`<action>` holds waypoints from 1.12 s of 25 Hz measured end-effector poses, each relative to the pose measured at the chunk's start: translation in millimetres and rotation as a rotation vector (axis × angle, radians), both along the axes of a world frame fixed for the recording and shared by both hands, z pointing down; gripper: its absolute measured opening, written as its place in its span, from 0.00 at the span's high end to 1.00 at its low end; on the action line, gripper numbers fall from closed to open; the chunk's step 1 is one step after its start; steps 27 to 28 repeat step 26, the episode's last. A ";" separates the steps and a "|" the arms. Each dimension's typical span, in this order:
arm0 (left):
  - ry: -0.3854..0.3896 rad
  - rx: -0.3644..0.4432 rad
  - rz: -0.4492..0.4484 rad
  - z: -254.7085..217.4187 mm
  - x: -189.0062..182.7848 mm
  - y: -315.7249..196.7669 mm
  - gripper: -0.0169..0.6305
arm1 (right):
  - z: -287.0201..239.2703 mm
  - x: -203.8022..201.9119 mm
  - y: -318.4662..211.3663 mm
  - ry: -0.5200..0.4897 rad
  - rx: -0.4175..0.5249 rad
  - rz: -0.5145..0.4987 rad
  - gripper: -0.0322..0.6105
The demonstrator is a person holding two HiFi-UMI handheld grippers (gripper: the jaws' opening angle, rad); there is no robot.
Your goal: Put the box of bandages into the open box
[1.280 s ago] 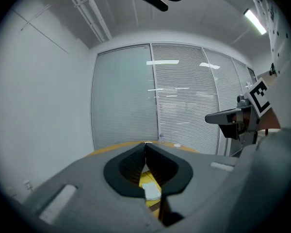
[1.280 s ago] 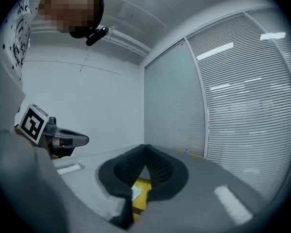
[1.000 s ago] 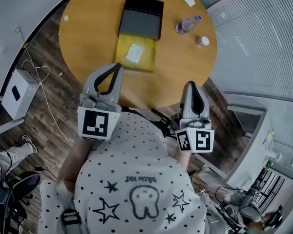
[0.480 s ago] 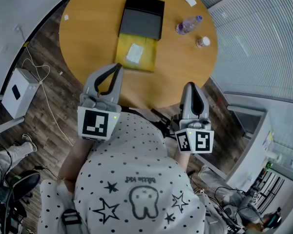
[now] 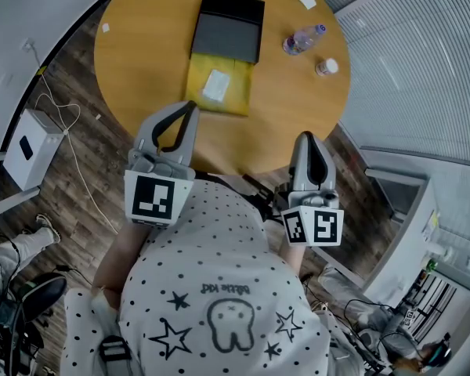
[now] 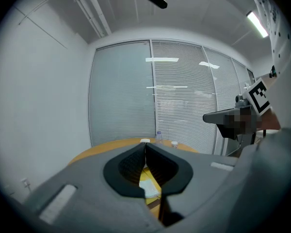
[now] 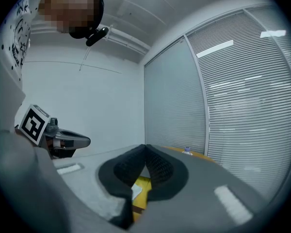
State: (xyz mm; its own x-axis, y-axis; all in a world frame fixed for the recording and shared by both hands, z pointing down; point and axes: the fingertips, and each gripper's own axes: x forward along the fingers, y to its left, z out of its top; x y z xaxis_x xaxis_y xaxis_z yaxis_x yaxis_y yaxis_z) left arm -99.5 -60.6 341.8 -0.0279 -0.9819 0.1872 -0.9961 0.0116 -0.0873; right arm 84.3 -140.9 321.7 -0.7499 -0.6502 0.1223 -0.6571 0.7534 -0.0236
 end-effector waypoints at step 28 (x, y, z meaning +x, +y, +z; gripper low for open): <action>0.024 0.013 0.012 -1.2 2.2 -0.4 0.96 | -2.8 -5.9 5.9 0.020 0.029 -0.045 0.94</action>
